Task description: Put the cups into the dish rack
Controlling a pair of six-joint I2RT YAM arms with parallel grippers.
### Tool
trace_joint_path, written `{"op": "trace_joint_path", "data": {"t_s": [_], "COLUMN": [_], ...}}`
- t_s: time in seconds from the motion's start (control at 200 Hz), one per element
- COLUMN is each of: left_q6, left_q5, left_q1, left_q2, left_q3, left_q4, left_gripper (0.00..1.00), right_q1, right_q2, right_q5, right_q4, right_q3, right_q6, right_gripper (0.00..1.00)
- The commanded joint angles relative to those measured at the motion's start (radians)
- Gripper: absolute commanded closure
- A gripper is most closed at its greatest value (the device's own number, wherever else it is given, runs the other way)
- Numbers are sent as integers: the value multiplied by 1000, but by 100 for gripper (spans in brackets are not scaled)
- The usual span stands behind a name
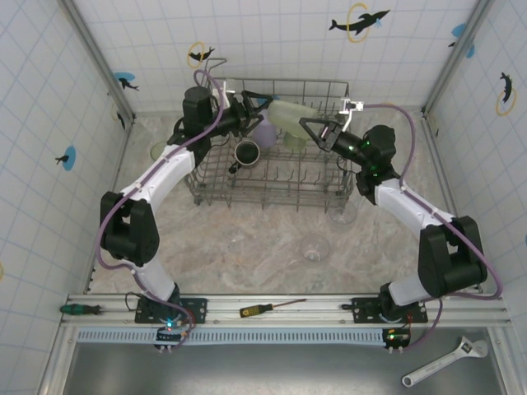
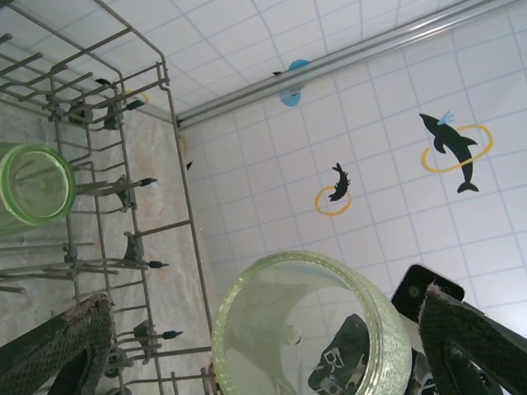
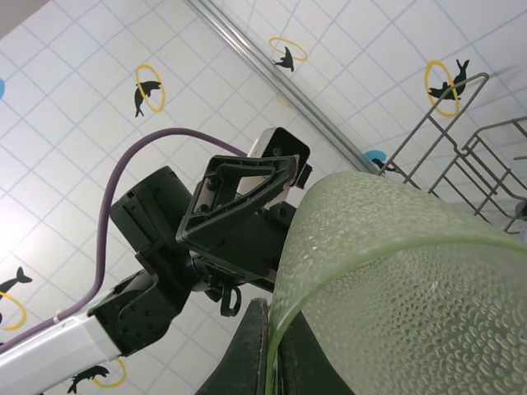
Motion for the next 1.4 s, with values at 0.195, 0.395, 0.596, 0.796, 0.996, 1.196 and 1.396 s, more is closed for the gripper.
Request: {"op": "trace_joint_path", "data": {"t_s": [0.195,0.395,0.596,0.796,0.996,1.196,1.396], "left_q6": [-74,-104,-151,-188,-190,-174,-125], "left_q5": [22,32,39,76,80,50,15], "left_q1": [-21,-36,-41,-52,-89,-90,-95], "left_q2": [-8,8,25,64,96,110,136], "left_q3": [-39,-33,-49,-21,19,58,148], "left_q4": [107,142,235,305,325,329,280], "left_gripper": [2,3,24,51,100,100,100], "right_q1": [36,41,37,19,5,-6,-31], "right_q2": [68,93,116,109,93,17,-65], "right_q5": [-10,-4,-24,-29,-41,16,63], "right_q4": [91,138,175,173,139,-146,-303], "right_q3": [81,88,93,82,82,113,104], "right_q6": [27,48,86,102,89,-88,-184], "right_gripper": [100,100,100,100,92,76,47]}}
